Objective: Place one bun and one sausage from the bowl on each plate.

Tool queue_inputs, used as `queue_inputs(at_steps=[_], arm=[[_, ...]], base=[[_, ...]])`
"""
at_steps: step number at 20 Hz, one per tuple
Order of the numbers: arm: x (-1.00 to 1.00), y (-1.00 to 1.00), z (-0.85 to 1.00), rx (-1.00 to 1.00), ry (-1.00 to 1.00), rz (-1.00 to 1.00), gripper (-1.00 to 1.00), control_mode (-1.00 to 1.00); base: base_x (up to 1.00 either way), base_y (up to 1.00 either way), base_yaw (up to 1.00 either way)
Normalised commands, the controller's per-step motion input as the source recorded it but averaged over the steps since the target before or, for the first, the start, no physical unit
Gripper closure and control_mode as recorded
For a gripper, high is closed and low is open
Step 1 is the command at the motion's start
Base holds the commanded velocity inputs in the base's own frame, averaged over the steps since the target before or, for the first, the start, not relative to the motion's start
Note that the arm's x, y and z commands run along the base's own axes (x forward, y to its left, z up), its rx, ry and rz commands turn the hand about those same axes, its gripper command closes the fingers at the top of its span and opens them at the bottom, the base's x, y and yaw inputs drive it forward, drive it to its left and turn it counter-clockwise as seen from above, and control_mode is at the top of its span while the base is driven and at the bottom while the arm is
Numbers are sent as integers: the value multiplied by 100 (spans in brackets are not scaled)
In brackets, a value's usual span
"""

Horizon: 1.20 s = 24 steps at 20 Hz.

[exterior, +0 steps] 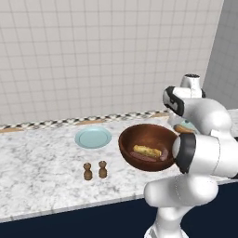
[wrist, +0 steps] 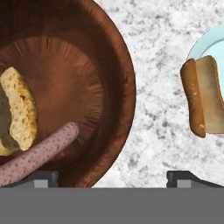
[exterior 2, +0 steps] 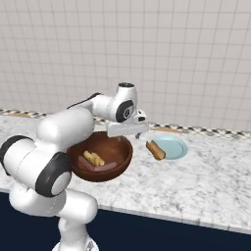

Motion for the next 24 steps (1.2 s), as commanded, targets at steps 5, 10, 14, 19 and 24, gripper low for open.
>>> queue_inputs(at_steps=[5,10,14,19,24], arm=[[-14,26,0,0,5,0,-100,-100],[-2,55,-2,0,25,7,-100,-100],[-6,68,-17,2,26,18,-100,-100],[-34,56,-81,0,-1,15,-100,-100],[-19,33,-43,5,-2,19,-100,-100]], base=[[0,0,0],[0,0,0],[0,0,0],[0,0,0],[0,0,0]])
